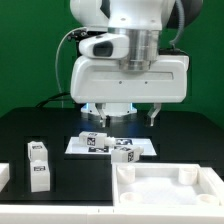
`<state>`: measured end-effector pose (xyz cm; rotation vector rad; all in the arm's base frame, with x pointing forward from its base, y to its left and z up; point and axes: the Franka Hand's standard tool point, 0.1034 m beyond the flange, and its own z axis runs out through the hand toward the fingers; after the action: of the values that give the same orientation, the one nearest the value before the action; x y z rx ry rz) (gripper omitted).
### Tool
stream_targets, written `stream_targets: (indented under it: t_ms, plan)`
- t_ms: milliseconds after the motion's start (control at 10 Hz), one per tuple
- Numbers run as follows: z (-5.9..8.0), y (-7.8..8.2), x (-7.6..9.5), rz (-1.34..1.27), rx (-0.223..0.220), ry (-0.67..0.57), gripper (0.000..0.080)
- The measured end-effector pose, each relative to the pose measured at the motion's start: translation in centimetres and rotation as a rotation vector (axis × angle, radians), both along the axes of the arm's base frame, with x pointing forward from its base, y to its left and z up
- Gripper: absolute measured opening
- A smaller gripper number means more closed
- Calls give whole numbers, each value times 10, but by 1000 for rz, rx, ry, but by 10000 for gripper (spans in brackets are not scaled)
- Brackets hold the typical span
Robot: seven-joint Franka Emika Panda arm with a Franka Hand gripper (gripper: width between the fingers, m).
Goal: Assemble square table
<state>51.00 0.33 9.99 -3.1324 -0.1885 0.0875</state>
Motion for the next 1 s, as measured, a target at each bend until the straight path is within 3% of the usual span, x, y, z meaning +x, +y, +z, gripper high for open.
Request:
stream_targets:
  t_ms: [500,900,1000]
  plan:
    - [-2,3,-1,-320,-2,9,649]
    - [-31,-24,-14,-791,226,98,649]
    - [-36,-27,-17,-851,226,111,649]
